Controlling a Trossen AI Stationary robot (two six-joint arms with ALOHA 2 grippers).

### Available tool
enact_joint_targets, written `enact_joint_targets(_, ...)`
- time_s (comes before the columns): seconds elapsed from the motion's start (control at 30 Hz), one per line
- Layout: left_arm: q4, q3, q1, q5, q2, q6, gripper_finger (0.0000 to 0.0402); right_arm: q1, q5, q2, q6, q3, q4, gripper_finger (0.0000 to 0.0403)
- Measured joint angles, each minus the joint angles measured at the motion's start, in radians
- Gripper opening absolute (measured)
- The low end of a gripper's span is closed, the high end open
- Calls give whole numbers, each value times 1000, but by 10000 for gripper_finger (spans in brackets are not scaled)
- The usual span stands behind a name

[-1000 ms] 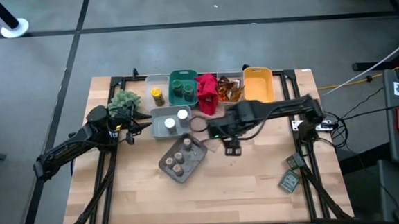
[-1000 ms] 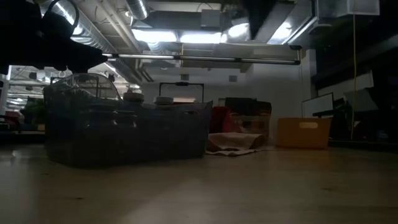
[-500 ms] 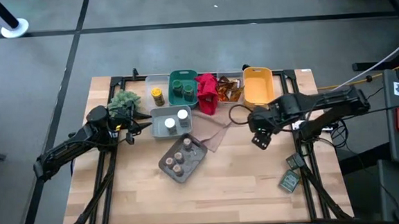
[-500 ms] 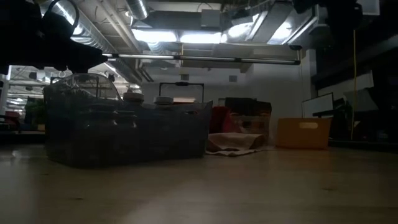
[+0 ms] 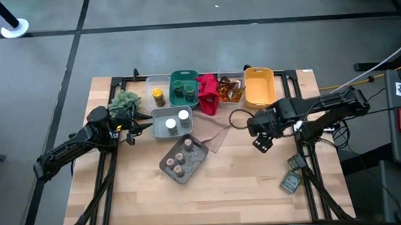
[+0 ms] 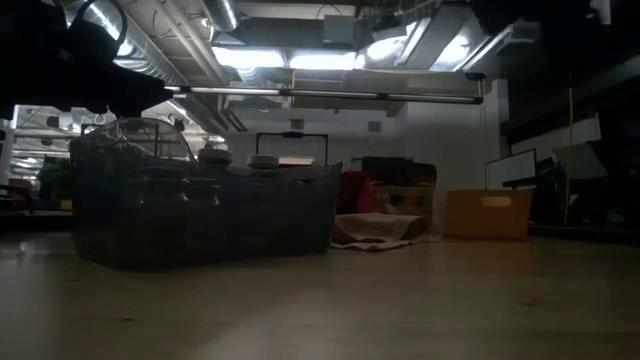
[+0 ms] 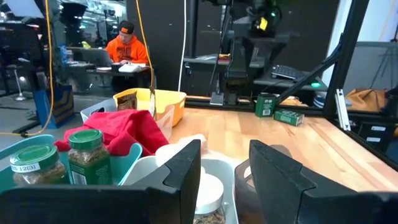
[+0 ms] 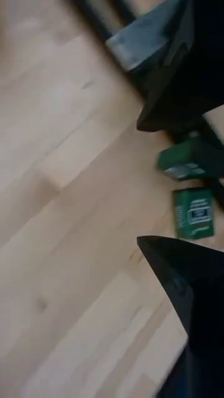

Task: Sort spices by type
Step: Put the black seasoning can into the yellow bin

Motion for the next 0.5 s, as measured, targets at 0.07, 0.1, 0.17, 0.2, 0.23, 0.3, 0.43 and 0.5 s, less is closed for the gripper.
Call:
enact_joint_targets(0.07,-1,0,0,0,0,-8,127,34,17,1,92,-7,-42,289)
enact_joint_targets(0.1,-2,0,0,0,0,-7,127,56,30,-3,133,-22,-29,289)
enact_joint_targets(0.17,-1,0,0,0,0,-7,127,100,28,-12,228,-61,-13,289)
enact_joint_targets(0.2,-1,0,0,0,0,-7,127,123,18,-12,277,-78,-11,289)
enact_joint_targets(0.23,-1,0,0,0,0,-7,127,144,-2,-11,325,-98,-14,289)
enact_joint_targets(0.3,-1,0,0,0,0,-7,127,190,-56,-9,420,-146,-19,289)
enact_joint_targets(0.43,-1,0,0,0,0,-6,127,282,-174,-9,604,-233,-20,289)
enact_joint_targets(0.5,-1,0,0,0,0,-5,127,327,-210,-9,671,-263,-19,289)
